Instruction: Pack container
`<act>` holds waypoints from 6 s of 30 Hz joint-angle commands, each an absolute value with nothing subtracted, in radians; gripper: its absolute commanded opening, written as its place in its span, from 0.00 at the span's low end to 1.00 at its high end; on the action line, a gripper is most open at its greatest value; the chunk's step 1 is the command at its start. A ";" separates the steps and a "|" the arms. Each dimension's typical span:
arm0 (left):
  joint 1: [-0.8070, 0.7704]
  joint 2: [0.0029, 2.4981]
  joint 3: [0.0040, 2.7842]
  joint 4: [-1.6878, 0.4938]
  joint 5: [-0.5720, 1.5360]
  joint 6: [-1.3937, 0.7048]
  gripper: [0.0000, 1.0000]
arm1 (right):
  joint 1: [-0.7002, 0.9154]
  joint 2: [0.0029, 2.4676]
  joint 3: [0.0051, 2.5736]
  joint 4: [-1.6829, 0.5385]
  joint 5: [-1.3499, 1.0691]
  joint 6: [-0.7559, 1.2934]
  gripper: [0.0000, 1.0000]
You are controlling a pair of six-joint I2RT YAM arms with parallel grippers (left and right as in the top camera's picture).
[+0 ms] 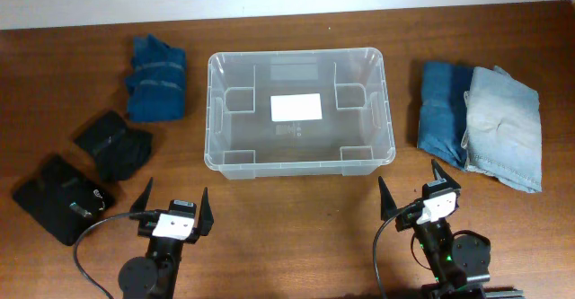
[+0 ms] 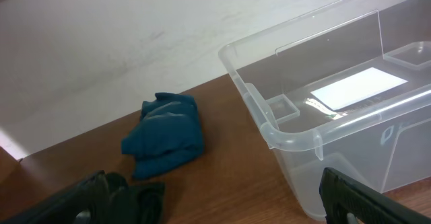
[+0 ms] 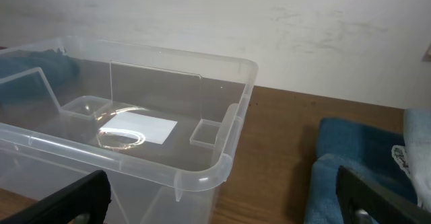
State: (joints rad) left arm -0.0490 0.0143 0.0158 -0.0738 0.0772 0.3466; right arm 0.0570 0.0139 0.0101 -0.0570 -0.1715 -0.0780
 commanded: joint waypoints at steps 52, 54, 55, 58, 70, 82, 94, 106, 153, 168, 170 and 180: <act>-0.043 0.006 0.009 -0.075 0.074 0.332 0.99 | 0.065 0.006 0.006 -0.064 -0.184 -0.071 0.98; -0.043 0.006 0.009 -0.075 0.074 0.332 0.99 | 0.065 0.006 0.006 -0.064 -0.183 -0.071 0.98; -0.043 0.006 0.009 -0.075 0.074 0.332 0.99 | 0.065 0.006 0.006 -0.064 -0.184 -0.071 0.98; -0.043 0.006 0.009 -0.075 0.074 0.332 0.99 | 0.065 0.006 0.006 -0.064 -0.184 -0.071 0.98; -0.043 0.006 0.009 -0.075 0.074 0.332 0.99 | 0.065 0.006 0.006 -0.064 -0.183 -0.071 0.98; -0.043 0.006 0.009 -0.075 0.074 0.332 0.99 | 0.065 0.006 0.006 -0.064 -0.183 -0.071 0.99; -0.043 0.006 0.009 -0.075 0.074 0.332 0.99 | 0.065 0.006 0.006 -0.063 -0.184 -0.071 0.99; -0.043 0.006 0.009 -0.075 0.074 0.332 0.99 | 0.065 0.006 0.006 -0.063 -0.181 -0.053 0.98; -0.043 0.006 0.009 -0.075 0.074 0.332 0.99 | -0.306 1.035 1.325 -0.987 -0.121 0.031 0.98; -0.043 0.006 0.009 -0.075 0.074 0.332 0.99 | -0.467 1.543 1.339 -0.875 -0.078 -0.098 0.98; -0.043 0.006 0.009 -0.075 0.074 0.332 0.99 | -0.456 1.611 1.340 -0.839 -0.077 -0.102 0.98; -0.043 0.006 0.009 -0.075 0.074 0.332 0.99 | -0.379 1.831 1.340 -0.683 -0.044 -0.161 0.99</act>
